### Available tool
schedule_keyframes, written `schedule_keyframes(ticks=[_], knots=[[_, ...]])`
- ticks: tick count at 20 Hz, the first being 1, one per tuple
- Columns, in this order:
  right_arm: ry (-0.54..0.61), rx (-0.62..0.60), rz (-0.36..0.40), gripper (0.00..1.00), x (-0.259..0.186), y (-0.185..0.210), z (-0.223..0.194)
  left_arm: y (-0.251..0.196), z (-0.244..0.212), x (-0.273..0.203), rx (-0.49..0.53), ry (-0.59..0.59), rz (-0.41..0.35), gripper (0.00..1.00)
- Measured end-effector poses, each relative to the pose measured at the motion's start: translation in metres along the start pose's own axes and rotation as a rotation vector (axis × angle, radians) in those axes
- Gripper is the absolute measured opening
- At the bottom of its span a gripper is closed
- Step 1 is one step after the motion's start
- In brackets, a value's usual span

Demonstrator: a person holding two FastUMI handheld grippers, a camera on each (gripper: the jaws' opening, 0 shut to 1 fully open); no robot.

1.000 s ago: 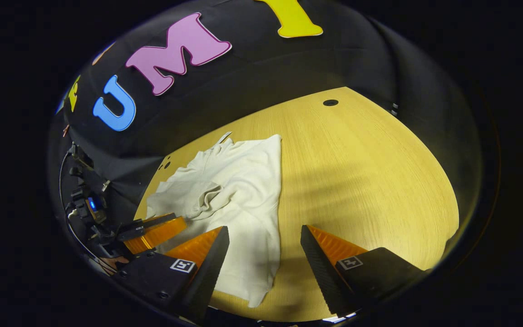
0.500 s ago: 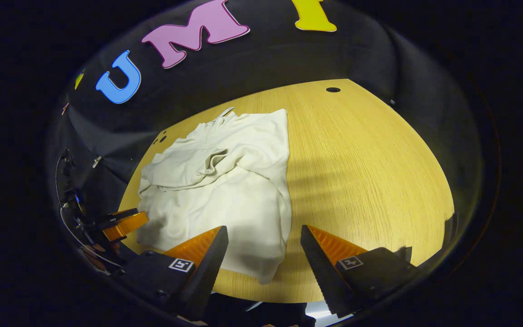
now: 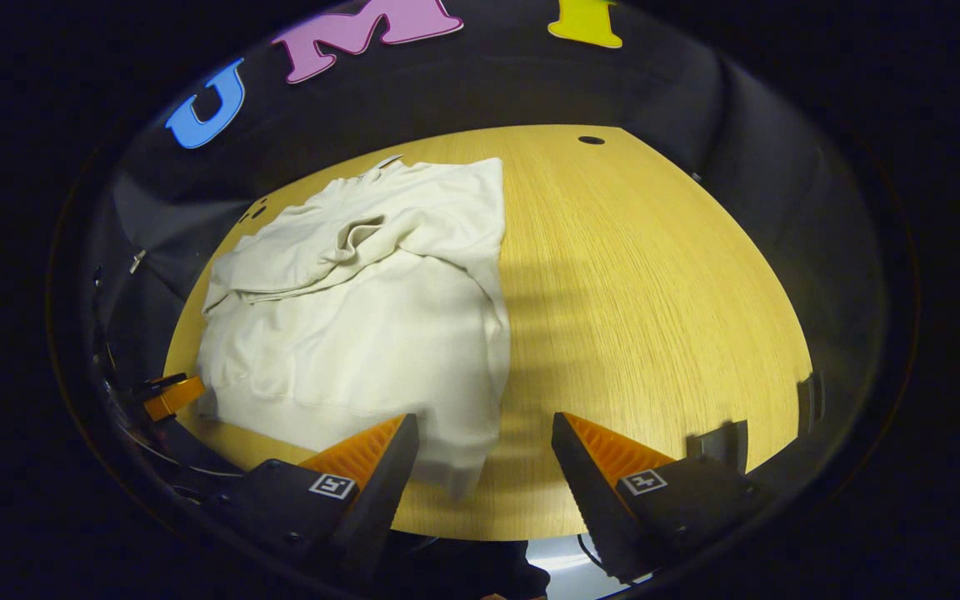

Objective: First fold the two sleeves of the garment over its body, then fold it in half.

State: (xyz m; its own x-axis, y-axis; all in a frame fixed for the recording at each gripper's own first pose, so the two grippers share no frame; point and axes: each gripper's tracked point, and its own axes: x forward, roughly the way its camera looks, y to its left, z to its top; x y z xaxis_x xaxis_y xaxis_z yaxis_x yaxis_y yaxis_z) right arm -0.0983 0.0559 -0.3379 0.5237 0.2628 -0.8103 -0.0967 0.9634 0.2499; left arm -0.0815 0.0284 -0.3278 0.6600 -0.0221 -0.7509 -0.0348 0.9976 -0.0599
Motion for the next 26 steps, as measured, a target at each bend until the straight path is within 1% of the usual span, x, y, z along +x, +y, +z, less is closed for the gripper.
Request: schedule_keyframes(ticks=[4,7,8,9,10,11,13,14,15,16,17,18,19,20,21,22,23,25,26], knots=[[0.018,0.005,0.003,0.99,0.012,0.008,-0.004,0.009,-0.013,0.016,0.023,0.048,0.004,0.90],[0.037,-0.050,-0.010,0.99,0.025,0.013,-0.007,0.013,-0.015,0.025,0.075,0.059,0.015,0.89],[0.056,-0.070,-0.025,0.99,0.028,0.013,-0.012,0.013,-0.013,0.025,0.085,0.051,0.015,0.89],[0.034,-0.105,-0.041,0.99,0.033,0.013,-0.006,0.013,-0.013,0.028,0.091,0.055,0.016,0.91],[0.048,-0.135,-0.046,0.92,0.035,0.015,-0.008,0.013,-0.013,0.026,0.091,0.044,0.015,0.90],[0.030,-0.154,-0.039,0.99,0.037,0.020,-0.004,0.013,-0.012,0.027,0.087,0.031,0.015,0.91],[0.022,-0.158,-0.029,0.98,0.038,0.022,-0.001,0.013,-0.012,0.028,0.070,-0.025,0.024,0.92],[0.018,-0.156,-0.020,0.94,0.038,0.025,-0.003,0.011,-0.013,0.029,0.087,-0.036,0.023,0.91],[0.007,-0.161,-0.004,0.85,0.041,0.030,-0.002,0.005,-0.015,0.030,0.118,-0.034,-0.002,0.90],[0.002,-0.166,0.016,0.66,0.040,0.036,-0.003,-0.004,-0.014,0.030,0.151,-0.022,-0.035,0.86],[0.006,-0.180,0.053,0.56,0.039,0.045,-0.006,-0.010,-0.014,0.031,0.179,-0.010,-0.063,0.59],[0.012,-0.196,0.065,0.25,0.040,0.049,-0.008,-0.014,-0.013,0.033,0.200,-0.001,-0.068,0.45],[0.022,-0.210,0.086,0.19,0.040,0.051,-0.009,-0.015,-0.012,0.032,0.206,0.007,-0.069,0.23],[0.026,-0.214,0.093,0.12,0.041,0.052,-0.009,-0.014,-0.011,0.032,0.197,0.017,-0.076,0.19],[0.033,-0.218,0.102,0.12,0.041,0.051,-0.009,-0.014,-0.011,0.031,0.179,0.023,-0.089,0.13],[0.032,-0.213,0.108,0.12,0.042,0.052,-0.007,-0.014,-0.010,0.031,0.161,0.034,-0.107,0.11],[0.025,-0.203,0.108,0.07,0.036,0.052,-0.008,-0.014,-0.011,0.030,0.145,0.044,-0.129,0.08],[0.029,-0.211,0.108,0.07,0.037,0.051,-0.012,-0.013,-0.010,0.028,0.119,0.064,-0.162,0.06],[0.036,-0.225,0.113,0.07,0.035,0.051,-0.014,-0.011,-0.010,0.027,0.108,0.075,-0.165,0.06]])
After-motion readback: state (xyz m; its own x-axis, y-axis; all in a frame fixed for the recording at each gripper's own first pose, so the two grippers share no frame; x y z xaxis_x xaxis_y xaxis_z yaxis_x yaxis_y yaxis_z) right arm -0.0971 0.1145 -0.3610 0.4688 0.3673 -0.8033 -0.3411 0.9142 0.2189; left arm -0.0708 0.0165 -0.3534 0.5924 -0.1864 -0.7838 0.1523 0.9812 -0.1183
